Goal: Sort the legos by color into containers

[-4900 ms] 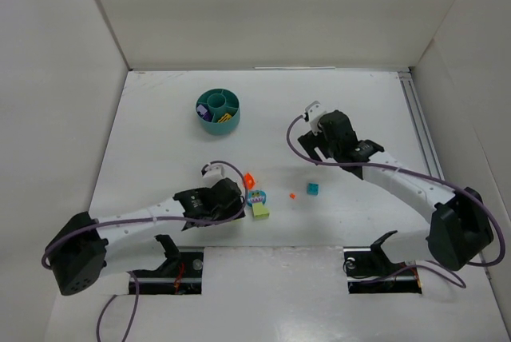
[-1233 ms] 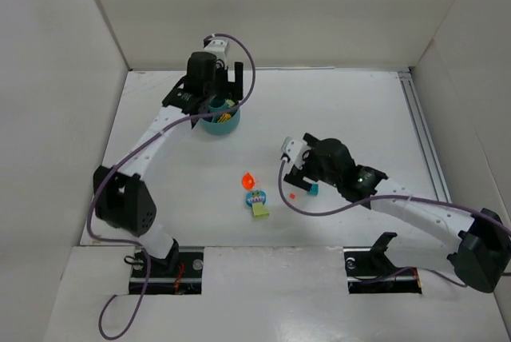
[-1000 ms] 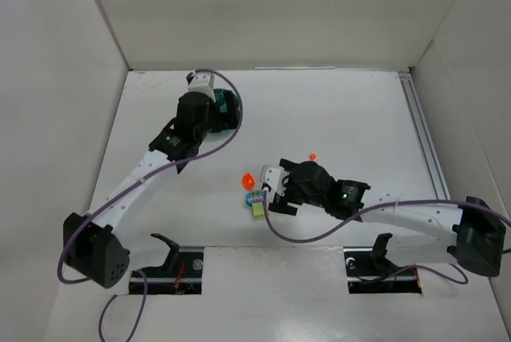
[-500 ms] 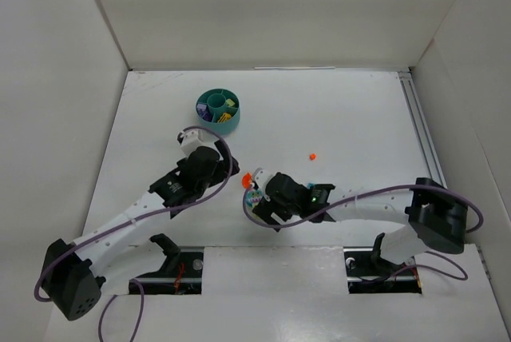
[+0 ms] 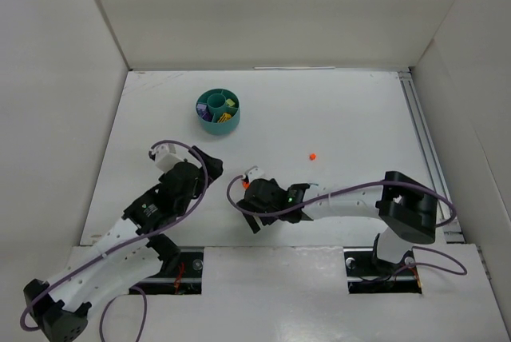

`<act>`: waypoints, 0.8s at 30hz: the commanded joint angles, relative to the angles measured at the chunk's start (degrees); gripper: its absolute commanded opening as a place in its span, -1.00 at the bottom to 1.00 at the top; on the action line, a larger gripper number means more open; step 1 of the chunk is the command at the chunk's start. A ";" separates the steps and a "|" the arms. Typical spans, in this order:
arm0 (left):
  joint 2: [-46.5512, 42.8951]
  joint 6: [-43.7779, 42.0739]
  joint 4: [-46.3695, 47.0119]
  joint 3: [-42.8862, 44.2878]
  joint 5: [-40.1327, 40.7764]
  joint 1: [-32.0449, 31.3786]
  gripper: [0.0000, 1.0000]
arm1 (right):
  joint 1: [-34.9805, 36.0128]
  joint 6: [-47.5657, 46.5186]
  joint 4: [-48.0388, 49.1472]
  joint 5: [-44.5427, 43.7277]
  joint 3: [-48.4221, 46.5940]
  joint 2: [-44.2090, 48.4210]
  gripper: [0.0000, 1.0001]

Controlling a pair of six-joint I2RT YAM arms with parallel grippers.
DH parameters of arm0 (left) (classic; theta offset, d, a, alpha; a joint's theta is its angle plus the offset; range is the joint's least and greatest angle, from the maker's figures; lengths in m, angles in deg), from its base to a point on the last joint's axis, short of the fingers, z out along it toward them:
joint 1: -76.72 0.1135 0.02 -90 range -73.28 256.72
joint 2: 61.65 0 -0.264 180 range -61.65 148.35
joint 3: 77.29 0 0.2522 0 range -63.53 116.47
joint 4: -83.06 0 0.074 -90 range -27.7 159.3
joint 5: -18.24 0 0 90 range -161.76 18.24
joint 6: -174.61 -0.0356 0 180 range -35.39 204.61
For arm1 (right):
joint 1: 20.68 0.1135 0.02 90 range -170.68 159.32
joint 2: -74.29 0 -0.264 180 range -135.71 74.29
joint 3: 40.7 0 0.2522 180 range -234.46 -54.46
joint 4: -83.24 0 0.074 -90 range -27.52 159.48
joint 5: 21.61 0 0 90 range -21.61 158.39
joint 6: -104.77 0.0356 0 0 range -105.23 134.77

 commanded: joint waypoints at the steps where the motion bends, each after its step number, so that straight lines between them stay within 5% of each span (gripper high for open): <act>1: -2.06 0.69 -1.34 -0.89 2.24 -0.27 1.00 | 0.60 9.67 -1.71 -2.71 0.66 -0.27 0.85; 24: -6.36 0.16 -2.92 -1.94 2.76 -0.27 1.00 | 0.60 16.00 -0.92 -7.03 0.84 -3.53 0.21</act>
